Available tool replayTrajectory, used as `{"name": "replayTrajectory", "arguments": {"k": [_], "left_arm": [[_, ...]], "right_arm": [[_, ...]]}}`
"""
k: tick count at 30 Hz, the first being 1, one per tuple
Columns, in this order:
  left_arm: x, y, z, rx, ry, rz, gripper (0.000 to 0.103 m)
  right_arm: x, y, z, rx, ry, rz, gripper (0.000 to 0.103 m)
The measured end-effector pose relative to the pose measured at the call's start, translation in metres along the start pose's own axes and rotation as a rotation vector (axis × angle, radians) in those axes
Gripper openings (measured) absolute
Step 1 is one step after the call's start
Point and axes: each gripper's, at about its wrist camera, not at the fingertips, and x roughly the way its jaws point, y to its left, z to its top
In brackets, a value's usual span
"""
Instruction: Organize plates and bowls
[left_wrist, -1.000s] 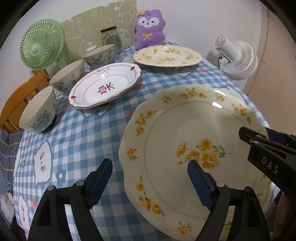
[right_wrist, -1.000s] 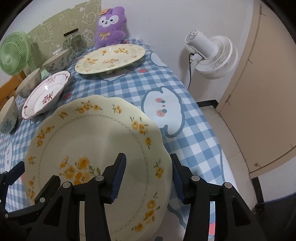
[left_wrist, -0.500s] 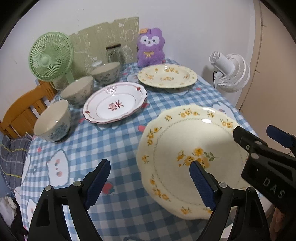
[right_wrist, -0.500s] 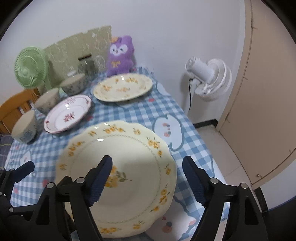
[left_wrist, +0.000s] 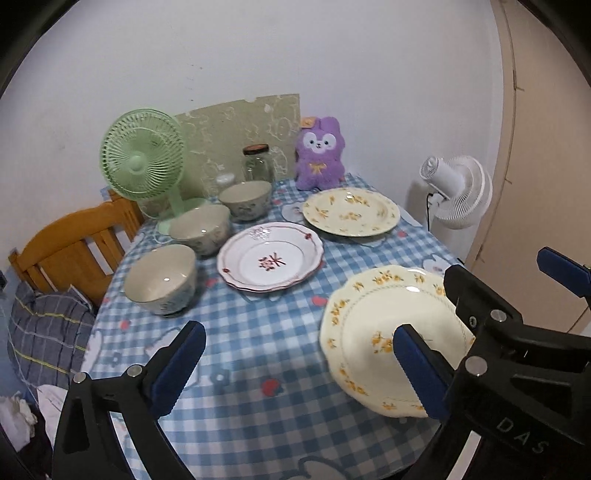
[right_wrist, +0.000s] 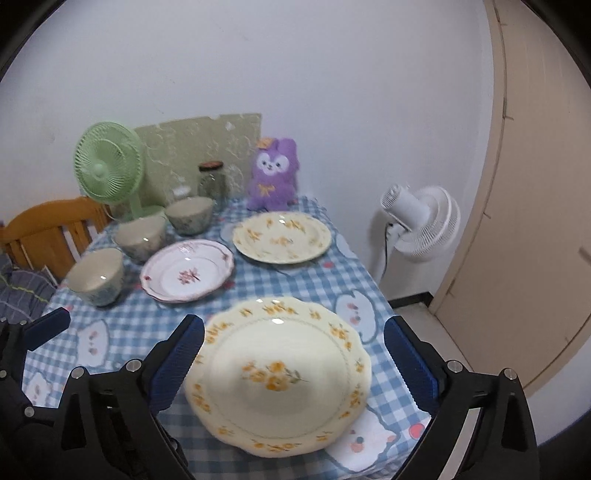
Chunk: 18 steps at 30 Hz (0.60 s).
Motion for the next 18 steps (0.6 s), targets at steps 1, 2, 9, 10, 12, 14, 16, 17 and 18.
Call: {"name": "replayTrajectory", "arguments": {"k": [1, 2, 9, 10, 12, 14, 16, 17, 18], "left_arm": [[-0.003, 0.003, 0.001, -0.001, -0.006, 0.005, 0.102], [-0.007, 0.007, 0.001, -0.002, -0.015, 0.014, 0.102], [-0.029, 0.020, 0.004, 0.006, -0.075, 0.040, 0.103], [-0.030, 0.021, 0.005, 0.007, -0.081, 0.039, 0.103], [-0.030, 0.022, 0.006, 0.007, -0.085, 0.037, 0.103], [-0.027, 0.024, 0.008, 0.000, -0.086, 0.037, 0.103], [-0.023, 0.028, 0.010, -0.007, -0.087, 0.036, 0.103], [-0.020, 0.030, 0.011, -0.010, -0.084, 0.038, 0.103], [-0.017, 0.032, 0.013, -0.015, -0.080, 0.038, 0.103]], "right_arm": [[-0.004, 0.004, 0.002, -0.003, -0.008, 0.005, 0.099], [-0.006, 0.007, 0.003, -0.007, -0.016, 0.007, 0.100], [-0.023, 0.030, 0.012, -0.013, -0.058, 0.078, 0.100], [-0.024, 0.031, 0.013, -0.013, -0.062, 0.080, 0.100], [-0.025, 0.035, 0.015, -0.016, -0.067, 0.074, 0.101], [-0.021, 0.037, 0.017, -0.012, -0.066, 0.071, 0.103], [-0.016, 0.039, 0.019, -0.008, -0.059, 0.079, 0.103], [-0.012, 0.039, 0.021, -0.008, -0.054, 0.081, 0.103], [-0.008, 0.040, 0.022, -0.008, -0.047, 0.083, 0.103]]}}
